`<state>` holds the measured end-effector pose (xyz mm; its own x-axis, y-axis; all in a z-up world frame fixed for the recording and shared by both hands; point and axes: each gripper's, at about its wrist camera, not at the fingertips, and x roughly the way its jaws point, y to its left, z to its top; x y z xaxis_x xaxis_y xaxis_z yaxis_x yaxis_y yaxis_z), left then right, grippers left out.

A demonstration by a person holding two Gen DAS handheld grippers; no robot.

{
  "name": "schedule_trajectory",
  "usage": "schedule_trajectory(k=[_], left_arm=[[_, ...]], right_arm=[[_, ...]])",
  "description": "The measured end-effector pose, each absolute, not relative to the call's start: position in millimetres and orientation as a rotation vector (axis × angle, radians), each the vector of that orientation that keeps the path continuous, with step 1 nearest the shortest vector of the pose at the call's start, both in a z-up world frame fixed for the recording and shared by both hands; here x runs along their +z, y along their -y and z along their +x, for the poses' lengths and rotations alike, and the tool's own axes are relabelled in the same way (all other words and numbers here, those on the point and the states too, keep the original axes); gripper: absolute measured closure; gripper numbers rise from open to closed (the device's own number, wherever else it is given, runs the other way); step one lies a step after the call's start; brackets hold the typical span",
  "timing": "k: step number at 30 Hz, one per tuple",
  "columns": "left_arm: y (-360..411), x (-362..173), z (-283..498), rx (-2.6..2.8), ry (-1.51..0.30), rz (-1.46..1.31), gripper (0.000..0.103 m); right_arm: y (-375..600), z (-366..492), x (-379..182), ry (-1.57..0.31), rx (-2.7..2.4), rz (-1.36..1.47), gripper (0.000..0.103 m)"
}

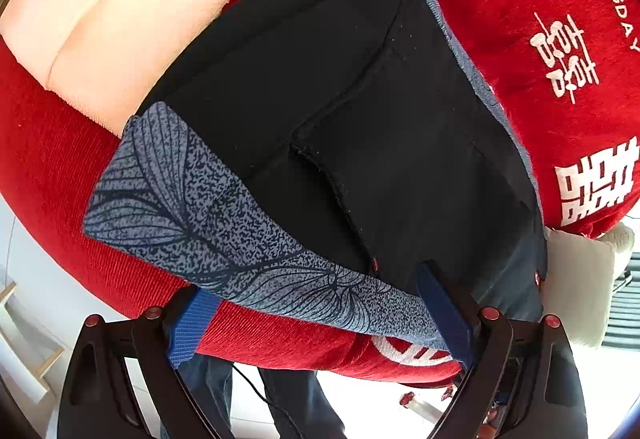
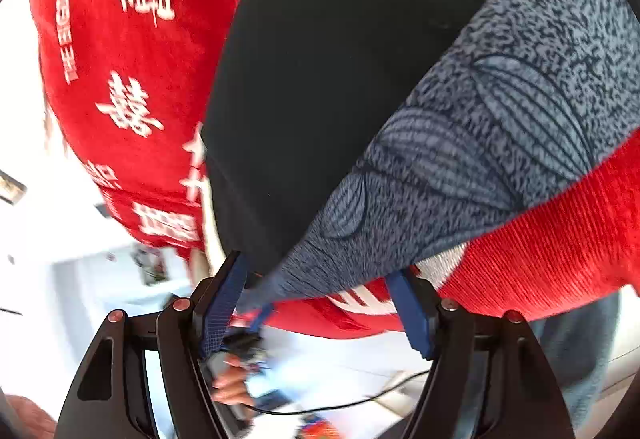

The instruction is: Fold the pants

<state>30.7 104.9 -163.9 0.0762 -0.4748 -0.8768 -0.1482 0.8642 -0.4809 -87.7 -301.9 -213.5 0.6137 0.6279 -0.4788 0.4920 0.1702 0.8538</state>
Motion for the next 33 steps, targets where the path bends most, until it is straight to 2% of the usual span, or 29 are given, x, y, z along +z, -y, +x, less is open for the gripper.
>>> schedule_trajectory(k=[1,2,3,4,5,8,15,23,28,33], left_arm=[[-106.2,-162.4,31.5,-0.253,-1.492,-0.518,0.022],[-104.1,-160.7,33.0,-0.243,-1.493,-0.505,0.031],[-101.4,-159.4,34.5,-0.242,-1.496,-0.492,0.048],[-99.9,-158.4,35.9,-0.269,-1.498,-0.497,0.073],[-99.3,-159.3,37.4,-0.27,-1.511,-0.496,0.078],[-102.0,-155.2,41.3,-0.268,-1.516,-0.506,0.087],[-93.9,-102.3,56.6,-0.327,-1.446,-0.47,0.087],[-62.9,-54.0,120.5,-0.34,-1.363,-0.468,0.087],[-23.1,-39.7,197.4,-0.337,-1.268,-0.419,0.087],[8.4,-73.2,271.1,-0.281,-1.263,-0.356,0.087]], right_arm=[[303.2,-88.3,-215.0,-0.977,0.133,1.499,0.028],[303.8,-89.6,-216.1,-0.962,0.134,1.518,0.035],[305.2,-91.4,-217.8,-0.947,0.129,1.545,0.054],[307.2,-93.8,-221.9,-0.931,0.113,1.597,0.068],[308.4,-95.9,-223.7,-0.921,0.104,1.63,0.099],[309.2,-94.6,-218.1,-0.927,0.074,1.629,0.1],[320.3,-67.5,-155.7,-0.93,0.141,1.469,0.1],[360.7,18.4,-101.2,-0.954,0.258,1.342,0.1],[397.4,102.9,-94.7,-1.008,0.307,1.253,0.1],[422.7,175.4,-126.5,-1.102,0.291,1.202,0.1]])
